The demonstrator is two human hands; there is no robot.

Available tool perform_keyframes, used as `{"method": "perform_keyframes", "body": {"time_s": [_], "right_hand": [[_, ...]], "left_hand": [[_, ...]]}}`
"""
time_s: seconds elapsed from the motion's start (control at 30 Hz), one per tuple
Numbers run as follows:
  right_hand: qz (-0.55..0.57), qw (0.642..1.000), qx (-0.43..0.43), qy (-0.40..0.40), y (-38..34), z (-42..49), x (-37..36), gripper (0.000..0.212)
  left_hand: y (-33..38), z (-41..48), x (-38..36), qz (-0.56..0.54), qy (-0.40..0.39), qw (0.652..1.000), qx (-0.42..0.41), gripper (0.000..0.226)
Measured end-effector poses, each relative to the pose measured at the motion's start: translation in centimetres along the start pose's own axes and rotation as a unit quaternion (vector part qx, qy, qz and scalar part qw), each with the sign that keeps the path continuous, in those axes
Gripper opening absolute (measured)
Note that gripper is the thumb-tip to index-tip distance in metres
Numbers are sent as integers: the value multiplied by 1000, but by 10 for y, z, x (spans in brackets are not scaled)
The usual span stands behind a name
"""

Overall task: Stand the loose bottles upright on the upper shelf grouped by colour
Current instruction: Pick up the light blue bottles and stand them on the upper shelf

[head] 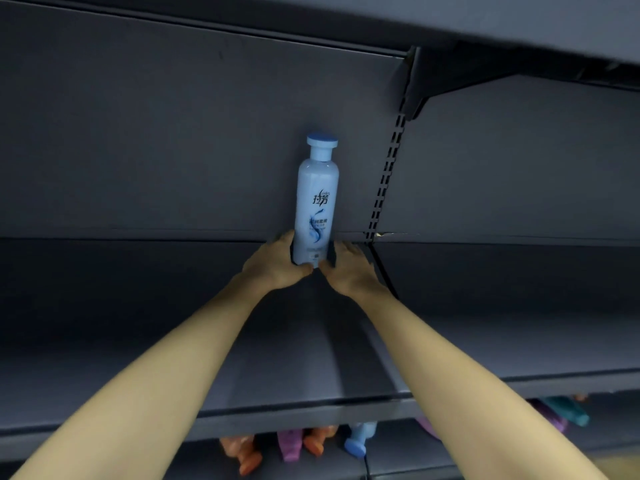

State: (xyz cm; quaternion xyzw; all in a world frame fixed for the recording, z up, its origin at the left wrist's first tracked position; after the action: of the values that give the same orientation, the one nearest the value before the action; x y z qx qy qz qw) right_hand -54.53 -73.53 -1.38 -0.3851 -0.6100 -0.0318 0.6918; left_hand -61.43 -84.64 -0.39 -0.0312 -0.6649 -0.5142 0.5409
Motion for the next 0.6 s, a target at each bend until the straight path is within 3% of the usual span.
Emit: {"method": "perform_keyframes", "body": {"time_s": [0.2, 0.6], "right_hand": [[-101, 992, -29, -73, 2, -35, -7, 57], [-144, 983, -44, -101, 6, -98, -8, 57]], "left_hand": [[-12, -36, 3, 150, -40, 986, 60, 77], [-7, -99, -7, 229, -98, 966, 74, 68]]}}
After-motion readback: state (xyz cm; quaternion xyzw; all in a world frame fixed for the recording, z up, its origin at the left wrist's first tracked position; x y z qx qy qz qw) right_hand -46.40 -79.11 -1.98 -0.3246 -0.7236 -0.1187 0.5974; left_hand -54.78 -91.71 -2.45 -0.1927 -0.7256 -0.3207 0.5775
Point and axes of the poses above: each hand's wrist, its own z-axis towards the middle knuckle, its own x-axis out of the back of the hand, y = z × x, the point moved 8 cm from there along z, towards the middle knuckle, and after that the axes turned 6 degrees about -x, right-handed, at the moved point
